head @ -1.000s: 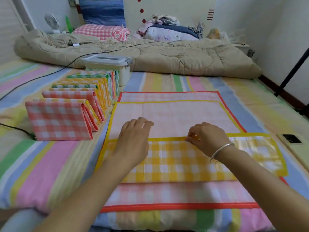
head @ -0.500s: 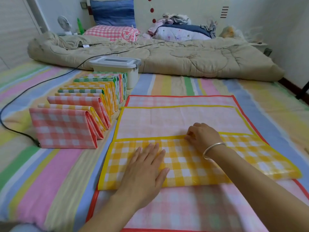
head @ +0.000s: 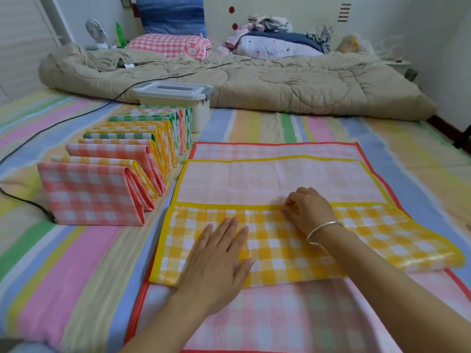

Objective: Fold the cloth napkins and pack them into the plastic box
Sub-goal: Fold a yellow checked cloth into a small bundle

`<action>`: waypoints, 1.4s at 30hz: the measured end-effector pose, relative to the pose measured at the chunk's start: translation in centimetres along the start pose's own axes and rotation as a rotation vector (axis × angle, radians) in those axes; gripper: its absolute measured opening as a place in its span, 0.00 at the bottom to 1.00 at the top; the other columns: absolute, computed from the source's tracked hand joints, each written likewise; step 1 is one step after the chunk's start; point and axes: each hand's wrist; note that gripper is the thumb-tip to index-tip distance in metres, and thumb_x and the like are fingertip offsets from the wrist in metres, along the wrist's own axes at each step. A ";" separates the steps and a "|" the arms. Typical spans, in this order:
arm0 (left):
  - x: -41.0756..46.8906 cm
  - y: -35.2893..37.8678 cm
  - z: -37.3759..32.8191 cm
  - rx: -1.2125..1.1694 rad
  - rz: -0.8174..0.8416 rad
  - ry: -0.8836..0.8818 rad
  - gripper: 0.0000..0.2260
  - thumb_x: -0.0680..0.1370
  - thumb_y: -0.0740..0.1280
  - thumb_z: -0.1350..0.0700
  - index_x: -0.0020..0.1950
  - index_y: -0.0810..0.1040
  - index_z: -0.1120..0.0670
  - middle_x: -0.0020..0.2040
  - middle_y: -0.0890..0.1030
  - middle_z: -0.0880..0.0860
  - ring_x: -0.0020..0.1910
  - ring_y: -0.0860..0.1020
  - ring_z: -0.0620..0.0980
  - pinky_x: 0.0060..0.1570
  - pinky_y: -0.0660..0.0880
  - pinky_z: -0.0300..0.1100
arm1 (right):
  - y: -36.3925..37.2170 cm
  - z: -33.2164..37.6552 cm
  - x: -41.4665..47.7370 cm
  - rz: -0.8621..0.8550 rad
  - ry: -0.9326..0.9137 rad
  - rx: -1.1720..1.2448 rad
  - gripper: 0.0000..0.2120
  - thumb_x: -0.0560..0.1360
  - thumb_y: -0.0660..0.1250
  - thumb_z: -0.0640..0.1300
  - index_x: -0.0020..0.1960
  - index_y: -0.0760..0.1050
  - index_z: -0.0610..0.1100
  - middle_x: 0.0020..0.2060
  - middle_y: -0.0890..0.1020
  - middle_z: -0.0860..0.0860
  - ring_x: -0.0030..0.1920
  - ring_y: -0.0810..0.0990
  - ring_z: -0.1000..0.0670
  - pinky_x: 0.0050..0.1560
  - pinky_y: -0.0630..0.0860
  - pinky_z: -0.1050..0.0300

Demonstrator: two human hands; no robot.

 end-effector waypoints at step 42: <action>-0.9 -3.8 4.8 0.176 0.220 -0.178 0.36 0.77 0.56 0.31 0.81 0.48 0.40 0.81 0.53 0.48 0.80 0.53 0.49 0.75 0.57 0.48 | -2.3 -7.7 -15.5 0.249 0.440 -0.085 0.38 0.74 0.44 0.74 0.78 0.40 0.60 0.78 0.38 0.59 0.78 0.36 0.50 0.72 0.38 0.30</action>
Point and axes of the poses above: each hand's wrist, its own x-axis towards the middle knuckle, its own y-axis out of the palm, z = x × y
